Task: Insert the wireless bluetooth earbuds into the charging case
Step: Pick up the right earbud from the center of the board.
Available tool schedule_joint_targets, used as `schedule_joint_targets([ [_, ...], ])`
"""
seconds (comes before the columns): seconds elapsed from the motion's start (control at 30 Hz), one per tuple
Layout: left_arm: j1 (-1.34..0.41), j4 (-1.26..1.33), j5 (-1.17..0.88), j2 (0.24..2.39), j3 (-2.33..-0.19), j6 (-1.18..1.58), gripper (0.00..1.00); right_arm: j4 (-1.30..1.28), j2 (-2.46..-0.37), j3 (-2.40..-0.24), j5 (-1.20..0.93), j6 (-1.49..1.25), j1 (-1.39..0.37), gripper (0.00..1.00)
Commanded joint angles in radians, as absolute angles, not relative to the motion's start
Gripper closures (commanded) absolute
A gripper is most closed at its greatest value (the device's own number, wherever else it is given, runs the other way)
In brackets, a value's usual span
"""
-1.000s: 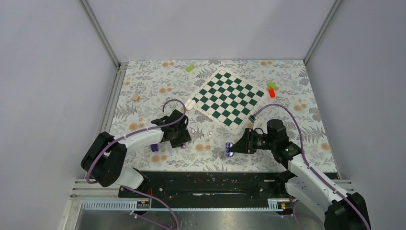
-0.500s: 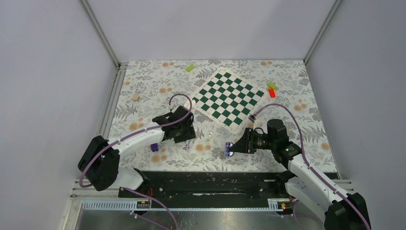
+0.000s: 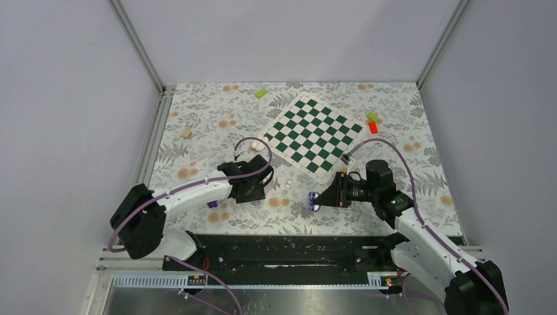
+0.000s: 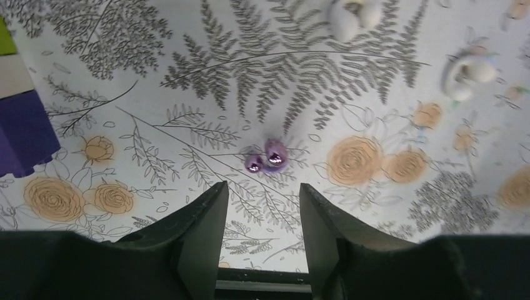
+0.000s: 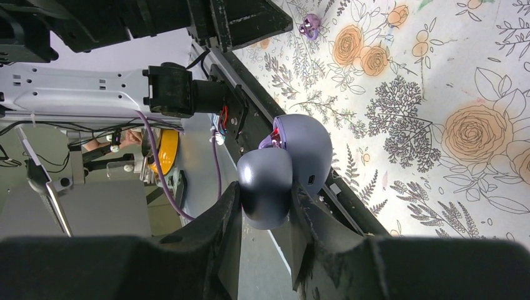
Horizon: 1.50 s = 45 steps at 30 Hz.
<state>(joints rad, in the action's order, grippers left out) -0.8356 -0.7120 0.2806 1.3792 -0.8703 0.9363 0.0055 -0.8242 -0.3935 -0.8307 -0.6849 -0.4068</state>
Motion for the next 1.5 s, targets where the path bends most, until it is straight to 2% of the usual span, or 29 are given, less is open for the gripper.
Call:
schedule_joint_targets([
  [0.0, -0.835, -0.770, 0.340, 1.444, -0.880, 1.094, 0.54, 0.026, -0.836, -0.439, -0.856, -0.672, -0.413, 1.00],
  [0.53, -0.837, -0.663, 0.214, 1.569, -0.906, 1.271, 0.51, 0.013, -0.828, -0.434, -0.861, -0.662, -0.413, 1.00],
  [0.87, -0.836, -0.651, 0.243, 1.576, -0.888, 1.325, 0.55, -0.034, -0.789, -0.425, -0.850, -0.656, -0.413, 1.00],
  [1.33, -0.758, -0.657, 0.332, 1.446, -0.857, 1.252, 0.56, -0.025, -0.777, -0.425, -0.841, -0.669, -0.413, 1.00],
  [1.47, -0.762, -0.634, 0.350, 1.396, -0.867, 1.126, 0.57, -0.011, -0.771, -0.409, -0.841, -0.679, -0.413, 1.00],
])
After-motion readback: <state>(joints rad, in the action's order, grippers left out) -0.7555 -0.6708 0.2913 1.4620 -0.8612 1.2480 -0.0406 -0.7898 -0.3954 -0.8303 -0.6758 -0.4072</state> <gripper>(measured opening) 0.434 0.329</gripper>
